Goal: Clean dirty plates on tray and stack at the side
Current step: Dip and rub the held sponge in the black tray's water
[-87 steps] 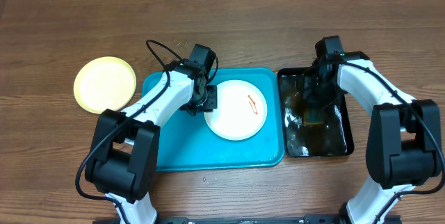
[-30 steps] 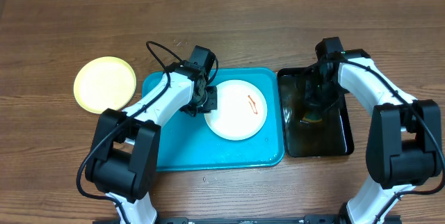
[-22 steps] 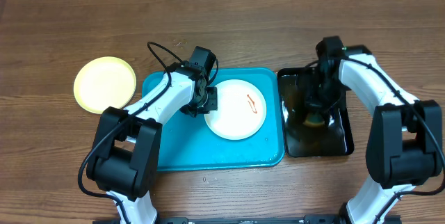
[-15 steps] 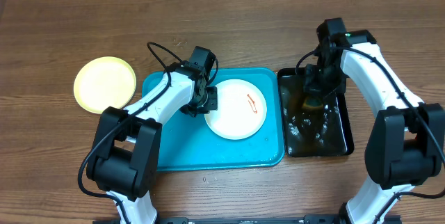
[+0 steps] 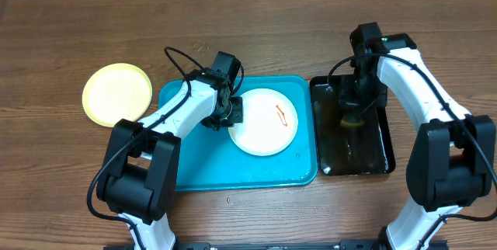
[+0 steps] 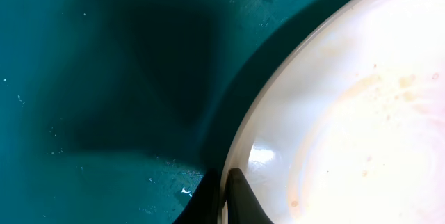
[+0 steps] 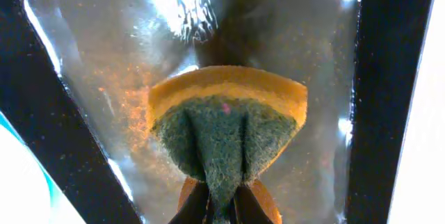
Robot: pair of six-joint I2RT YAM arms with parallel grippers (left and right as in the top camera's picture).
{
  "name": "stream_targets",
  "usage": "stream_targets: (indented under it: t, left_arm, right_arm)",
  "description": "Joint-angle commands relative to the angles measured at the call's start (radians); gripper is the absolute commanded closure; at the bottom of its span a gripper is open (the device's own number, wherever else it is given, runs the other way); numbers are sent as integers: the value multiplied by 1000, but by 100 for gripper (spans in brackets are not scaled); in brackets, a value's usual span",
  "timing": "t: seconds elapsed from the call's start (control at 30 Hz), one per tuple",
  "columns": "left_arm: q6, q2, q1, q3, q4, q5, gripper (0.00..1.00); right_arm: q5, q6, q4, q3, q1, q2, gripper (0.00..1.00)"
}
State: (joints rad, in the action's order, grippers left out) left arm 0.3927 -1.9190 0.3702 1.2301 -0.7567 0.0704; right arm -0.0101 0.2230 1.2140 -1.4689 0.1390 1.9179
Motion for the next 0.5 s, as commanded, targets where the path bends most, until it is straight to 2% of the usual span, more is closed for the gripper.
stream_targets:
  t: [0.0, 0.2, 0.47]
  left_arm:
    - [3, -14, -5, -3, -1, -14, 96]
    - [3, -14, -5, -2, 0, -10, 96]
    - [3, -14, -5, 2, 2, 0, 96]
  right_arm:
    - [-6, -16, 0, -14, 9, -9, 96]
    - [-31, -14, -5, -14, 9, -9, 96]
    - [95, -13, 78, -105, 33, -9, 96]
